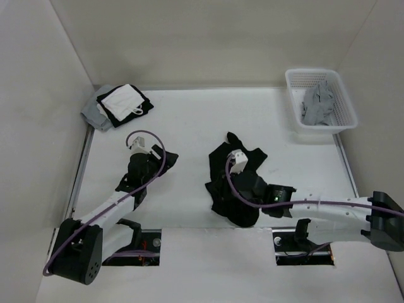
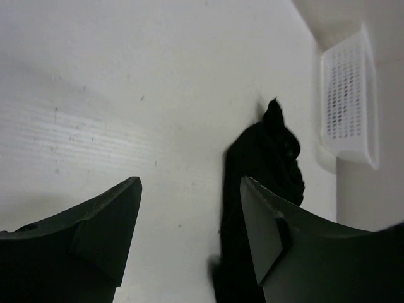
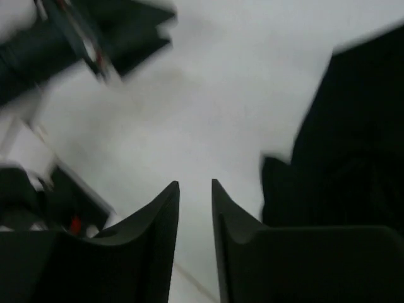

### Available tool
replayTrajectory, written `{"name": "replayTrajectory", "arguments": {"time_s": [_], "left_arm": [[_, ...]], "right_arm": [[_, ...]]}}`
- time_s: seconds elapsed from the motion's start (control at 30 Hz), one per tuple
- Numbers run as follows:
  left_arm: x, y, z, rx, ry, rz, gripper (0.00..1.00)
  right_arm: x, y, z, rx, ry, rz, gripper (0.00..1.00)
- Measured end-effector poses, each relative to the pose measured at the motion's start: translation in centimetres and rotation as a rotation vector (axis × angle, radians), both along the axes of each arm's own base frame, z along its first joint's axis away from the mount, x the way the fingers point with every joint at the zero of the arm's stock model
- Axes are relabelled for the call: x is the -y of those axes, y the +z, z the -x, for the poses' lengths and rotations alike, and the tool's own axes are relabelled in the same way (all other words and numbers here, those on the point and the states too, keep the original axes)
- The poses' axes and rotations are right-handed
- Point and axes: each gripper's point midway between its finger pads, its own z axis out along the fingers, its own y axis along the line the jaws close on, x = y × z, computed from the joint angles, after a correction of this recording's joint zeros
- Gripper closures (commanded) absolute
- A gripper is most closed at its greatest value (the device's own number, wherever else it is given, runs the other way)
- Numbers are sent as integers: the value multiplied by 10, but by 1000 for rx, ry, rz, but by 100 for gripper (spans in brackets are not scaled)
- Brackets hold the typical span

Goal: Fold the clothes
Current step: Move the tank top to the center of the board

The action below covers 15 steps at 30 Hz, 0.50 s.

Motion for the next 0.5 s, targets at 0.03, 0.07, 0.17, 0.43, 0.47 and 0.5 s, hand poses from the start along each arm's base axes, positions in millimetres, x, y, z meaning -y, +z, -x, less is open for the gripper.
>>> {"name": "replayTrajectory", "arguments": {"time_s": [0.03,0.07,0.17,0.43,0.47,0.5], "left_arm": [[3,-5,3,-18,-14,-5,38],[8,-11,7,-37,-39,-18,38],[29,-18,21,-53,-129,-52,42],[122,-1,52,34,-437,-190,45],[131,-6,55,25,-466,-209,44],[138,-13,57,12,-487,-230,44]], "right_arm": [[1,-24,18,-44,39,54,53],[4,-36,31,-69,64,88,51],[16,-19,32,-61,34,34,69],[144,-19,-86,-81,-529,-50,65],[156,-36,-96,-118,-575,-10,58],[164,-56,-103,-159,-596,42,53]]}}
